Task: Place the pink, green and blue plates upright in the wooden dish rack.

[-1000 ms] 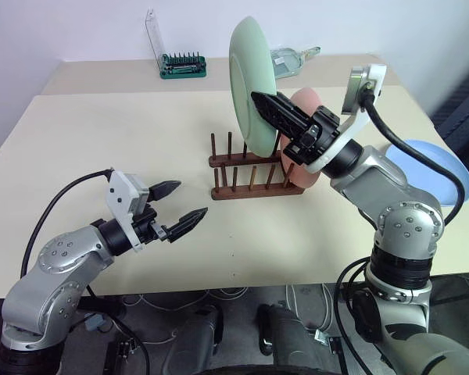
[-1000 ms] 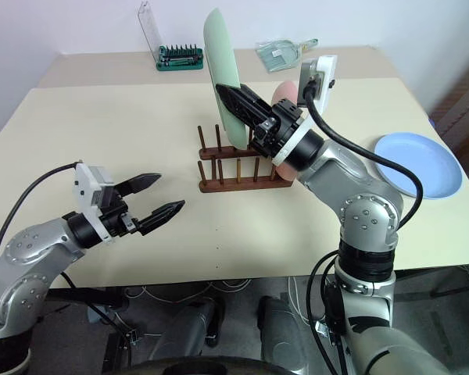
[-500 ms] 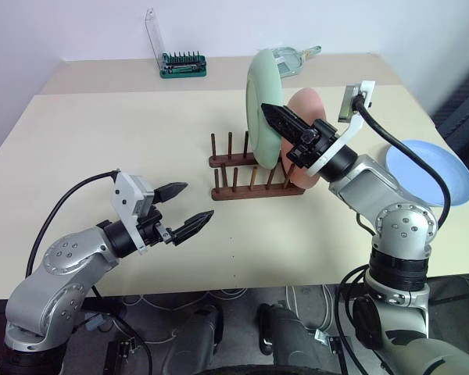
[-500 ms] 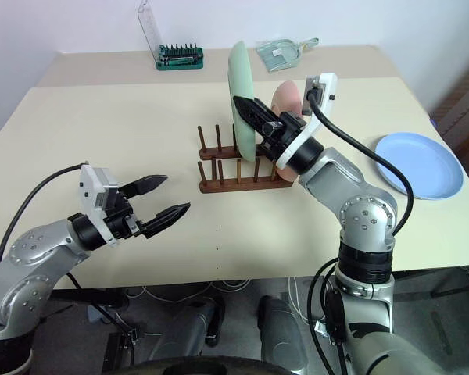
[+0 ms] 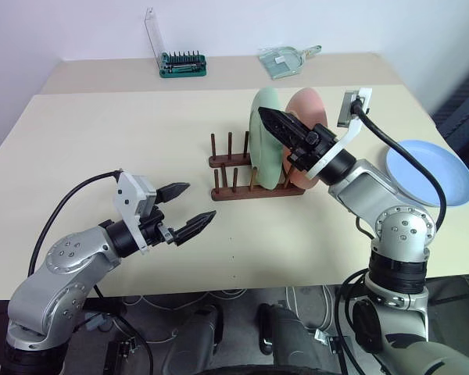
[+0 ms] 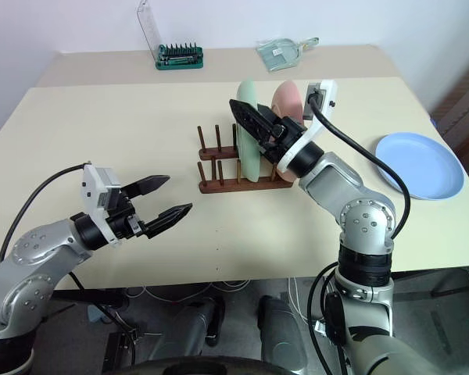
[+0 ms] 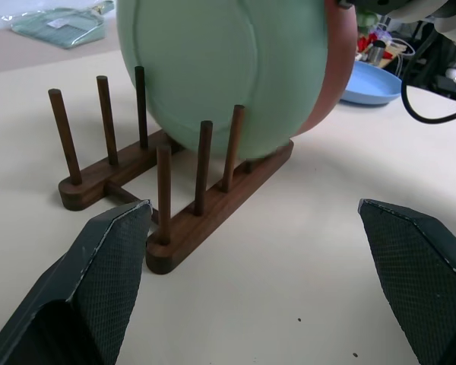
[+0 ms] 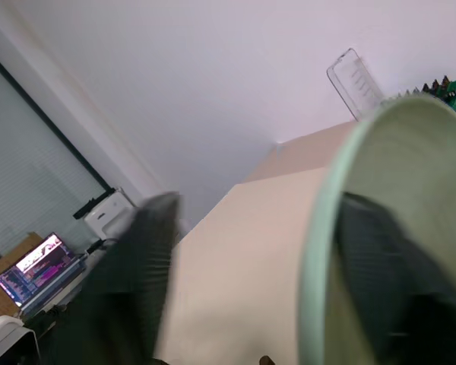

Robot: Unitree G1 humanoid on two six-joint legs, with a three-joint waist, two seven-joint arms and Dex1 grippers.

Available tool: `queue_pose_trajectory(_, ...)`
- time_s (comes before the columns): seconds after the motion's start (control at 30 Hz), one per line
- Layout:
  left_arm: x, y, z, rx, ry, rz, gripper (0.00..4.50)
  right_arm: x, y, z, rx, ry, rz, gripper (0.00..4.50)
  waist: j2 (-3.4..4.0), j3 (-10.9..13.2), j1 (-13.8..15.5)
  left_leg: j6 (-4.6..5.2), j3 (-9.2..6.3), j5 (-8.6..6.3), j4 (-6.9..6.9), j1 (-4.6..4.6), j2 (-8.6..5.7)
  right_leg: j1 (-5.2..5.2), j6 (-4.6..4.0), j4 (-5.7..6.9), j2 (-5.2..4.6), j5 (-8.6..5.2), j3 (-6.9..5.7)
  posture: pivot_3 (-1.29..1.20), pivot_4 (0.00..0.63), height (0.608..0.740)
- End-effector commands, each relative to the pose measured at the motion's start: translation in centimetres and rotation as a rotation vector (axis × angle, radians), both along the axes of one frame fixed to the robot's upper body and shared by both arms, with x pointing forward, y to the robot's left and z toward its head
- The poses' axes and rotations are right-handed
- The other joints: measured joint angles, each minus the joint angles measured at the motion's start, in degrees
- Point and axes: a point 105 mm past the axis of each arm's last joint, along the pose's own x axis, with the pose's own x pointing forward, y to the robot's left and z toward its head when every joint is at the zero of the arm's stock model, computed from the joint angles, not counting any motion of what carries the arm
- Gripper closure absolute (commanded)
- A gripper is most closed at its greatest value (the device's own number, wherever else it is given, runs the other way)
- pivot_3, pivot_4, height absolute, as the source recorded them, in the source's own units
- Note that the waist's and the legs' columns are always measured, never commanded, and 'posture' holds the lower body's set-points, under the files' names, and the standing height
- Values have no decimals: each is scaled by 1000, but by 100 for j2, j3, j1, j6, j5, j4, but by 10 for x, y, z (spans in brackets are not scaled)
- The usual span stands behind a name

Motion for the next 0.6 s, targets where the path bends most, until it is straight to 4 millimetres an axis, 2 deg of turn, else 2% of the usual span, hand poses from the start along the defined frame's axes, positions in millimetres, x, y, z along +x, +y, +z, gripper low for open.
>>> queue_pose_trajectory(0.03,-3,-4,9,-4,-48,-15,0,-5,0,12,21,-53,10,72,0,0,0,0,0,0,-1,0,0,0,0,-1,0,0,0,0,150,740)
queue_pose_trajectory(0.23,-4,-3,9,-4,-46,-11,0,-8,1,21,-44,-120,-1,72,1,0,0,0,0,0,-2,0,0,0,0,-3,0,0,0,0,150,740)
queue_pose_trajectory(0.43,-3,-3,8,-5,-43,-13,0,-16,2,41,-176,-277,-16,72,1,1,1,0,1,0,-3,0,1,1,1,-5,0,0,-2,0,150,740)
queue_pose_trajectory(0.53,-3,-5,8,-5,-42,-18,0,-19,-8,58,-265,-405,-82,72,2,1,6,0,1,0,-5,0,2,0,1,-7,0,0,-3,0,150,740)
queue_pose_trajectory(0.6,-3,-6,7,-4,-40,-25,0,-20,-25,71,-335,-496,-142,72,2,1,18,0,2,0,-5,-1,2,2,1,-11,-1,-1,-4,0,150,740)
